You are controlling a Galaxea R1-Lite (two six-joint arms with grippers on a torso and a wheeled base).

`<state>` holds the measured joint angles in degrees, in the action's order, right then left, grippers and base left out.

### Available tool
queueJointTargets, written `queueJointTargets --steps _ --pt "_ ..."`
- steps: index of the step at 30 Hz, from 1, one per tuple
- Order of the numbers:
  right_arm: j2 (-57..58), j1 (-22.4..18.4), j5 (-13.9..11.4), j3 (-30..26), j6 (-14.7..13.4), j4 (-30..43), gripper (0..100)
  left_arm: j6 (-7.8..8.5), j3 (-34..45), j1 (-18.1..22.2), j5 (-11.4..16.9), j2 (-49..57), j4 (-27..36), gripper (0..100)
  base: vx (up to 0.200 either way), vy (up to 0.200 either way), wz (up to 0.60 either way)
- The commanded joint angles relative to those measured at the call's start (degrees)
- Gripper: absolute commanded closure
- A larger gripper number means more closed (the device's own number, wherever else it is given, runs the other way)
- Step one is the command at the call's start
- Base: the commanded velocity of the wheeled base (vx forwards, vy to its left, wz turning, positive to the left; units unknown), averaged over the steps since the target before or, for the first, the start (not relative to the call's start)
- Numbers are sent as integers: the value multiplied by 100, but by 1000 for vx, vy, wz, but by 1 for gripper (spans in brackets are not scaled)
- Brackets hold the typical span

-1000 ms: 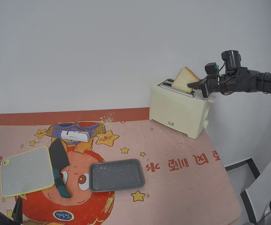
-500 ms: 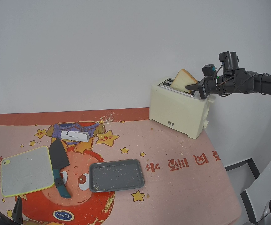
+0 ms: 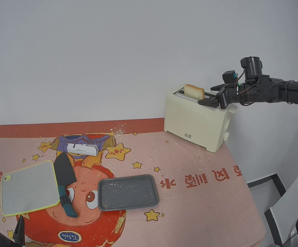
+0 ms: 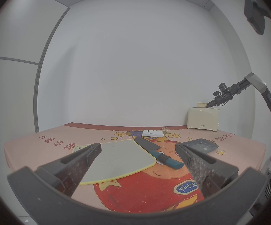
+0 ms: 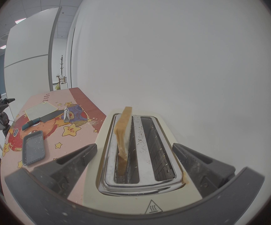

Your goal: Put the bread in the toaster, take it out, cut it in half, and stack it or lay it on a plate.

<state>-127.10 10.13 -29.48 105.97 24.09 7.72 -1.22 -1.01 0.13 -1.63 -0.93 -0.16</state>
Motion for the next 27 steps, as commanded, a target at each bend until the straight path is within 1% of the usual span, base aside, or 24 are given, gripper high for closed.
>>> queueJointTargets --steps 1,8,10,11,12,13,14,15,16,17,18,19,22,23,25,26,27 --pt "27 -11 -5 -33 8 2 0 -1 101 4 -4 14 -2 0 0 0 0" --pt "238 -46 -14 -24 -27 2 0 -1 101 4 -4 14 -2 0 0 0 0" --pt "546 -108 -5 -86 -106 28 0 -10 101 4 -4 14 -2 0 0 0 0" --pt "686 -178 -5 -147 -220 46 0 -10 101 4 -4 14 -2 0 0 0 0" --pt "836 -257 -5 -261 -396 37 0 -1 101 4 -4 14 -2 0 0 0 0" --pt "1056 -389 -14 -472 -642 -7 0 -1 101 4 -4 14 -2 0 0 0 0" --pt "1196 -468 -23 -630 -774 -25 0 -1 101 4 -4 14 -2 0 0 0 0" --pt "1557 -697 -32 -1070 -1011 -112 0 -1 101 -5 -4 14 -2 0 0 0 0" --pt "1855 -881 -32 -1474 -1161 -262 0 -1 101 4 -4 14 -2 0 0 0 0" --pt "2189 -1057 -41 -1975 -1389 -455 0 -10 101 4 5 14 -2 0 0 0 0" --pt "2444 -1171 -58 -2353 -1644 -605 0 -10 101 -5 5 14 -2 0 0 0 0" --pt "2699 -1268 -67 -2749 -2022 -763 0 -10 101 4 5 14 -2 0 0 0 0" --pt "3262 -1365 -58 -3680 -3015 -1158 0 -1 101 -5 -4 14 -2 0 0 0 0" --pt "3455 -1365 -49 -3962 -3279 -1308 0 -1 101 -5 5 14 -2 0 0 0 0" --pt "3789 -1329 -23 -4568 -3683 -1510 0 -1 101 -5 -4 14 -2 0 0 0 0" --pt "3877 -1312 -14 -4805 -3780 -1536 0 -1 101 -5 -4 14 -2 0 0 0 0" --pt "3938 -1303 -5 -5043 -3815 -1554 0 -1 101 -5 -4 14 -2 0 0 0 0"
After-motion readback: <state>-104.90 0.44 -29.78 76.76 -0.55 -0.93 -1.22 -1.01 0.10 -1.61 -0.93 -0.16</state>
